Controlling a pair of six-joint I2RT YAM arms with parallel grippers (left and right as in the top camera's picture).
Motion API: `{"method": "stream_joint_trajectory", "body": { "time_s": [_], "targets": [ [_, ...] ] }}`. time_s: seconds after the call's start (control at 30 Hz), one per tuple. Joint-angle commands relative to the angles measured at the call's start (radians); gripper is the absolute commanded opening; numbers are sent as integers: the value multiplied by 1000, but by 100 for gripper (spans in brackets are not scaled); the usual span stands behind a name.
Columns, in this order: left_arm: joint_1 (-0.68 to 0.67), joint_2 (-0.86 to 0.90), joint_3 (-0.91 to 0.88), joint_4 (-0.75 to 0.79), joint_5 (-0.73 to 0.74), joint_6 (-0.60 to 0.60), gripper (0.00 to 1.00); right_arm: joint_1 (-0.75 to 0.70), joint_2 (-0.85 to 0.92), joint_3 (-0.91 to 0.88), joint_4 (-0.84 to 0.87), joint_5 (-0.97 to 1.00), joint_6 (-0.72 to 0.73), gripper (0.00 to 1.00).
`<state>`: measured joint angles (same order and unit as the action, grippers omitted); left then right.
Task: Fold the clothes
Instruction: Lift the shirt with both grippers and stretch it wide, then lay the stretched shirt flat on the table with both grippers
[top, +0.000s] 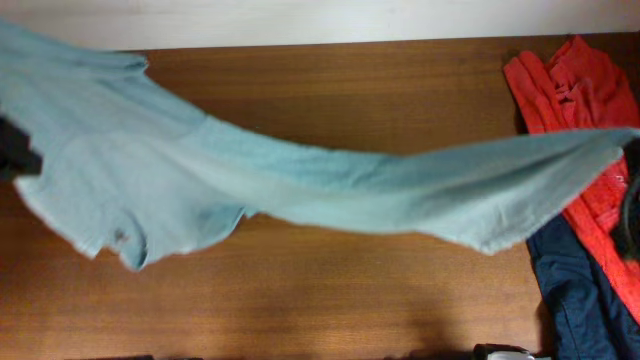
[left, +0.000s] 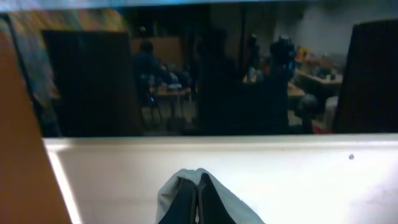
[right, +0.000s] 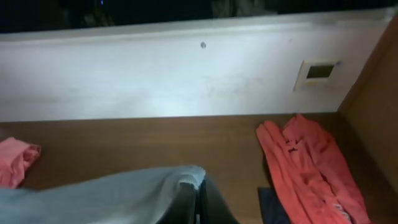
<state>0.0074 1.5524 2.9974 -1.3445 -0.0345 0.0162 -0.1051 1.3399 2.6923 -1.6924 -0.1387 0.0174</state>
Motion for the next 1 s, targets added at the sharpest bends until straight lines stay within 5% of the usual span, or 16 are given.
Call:
{"method": "stream_joint_trajectory", "body": {
  "time_s": [0.0, 0.6, 0.97],
  "targets": [
    [5, 1, 5, 12, -42, 35, 1, -10, -6, 5, -6, 34, -14, 4],
    [5, -176, -5, 17, -41, 34, 1, -8, -84, 5, 0, 58, -13, 4],
    [5, -31, -282, 146, -42, 35, 1, -8, 191, 5, -6, 65, -14, 4]
  ]
}}
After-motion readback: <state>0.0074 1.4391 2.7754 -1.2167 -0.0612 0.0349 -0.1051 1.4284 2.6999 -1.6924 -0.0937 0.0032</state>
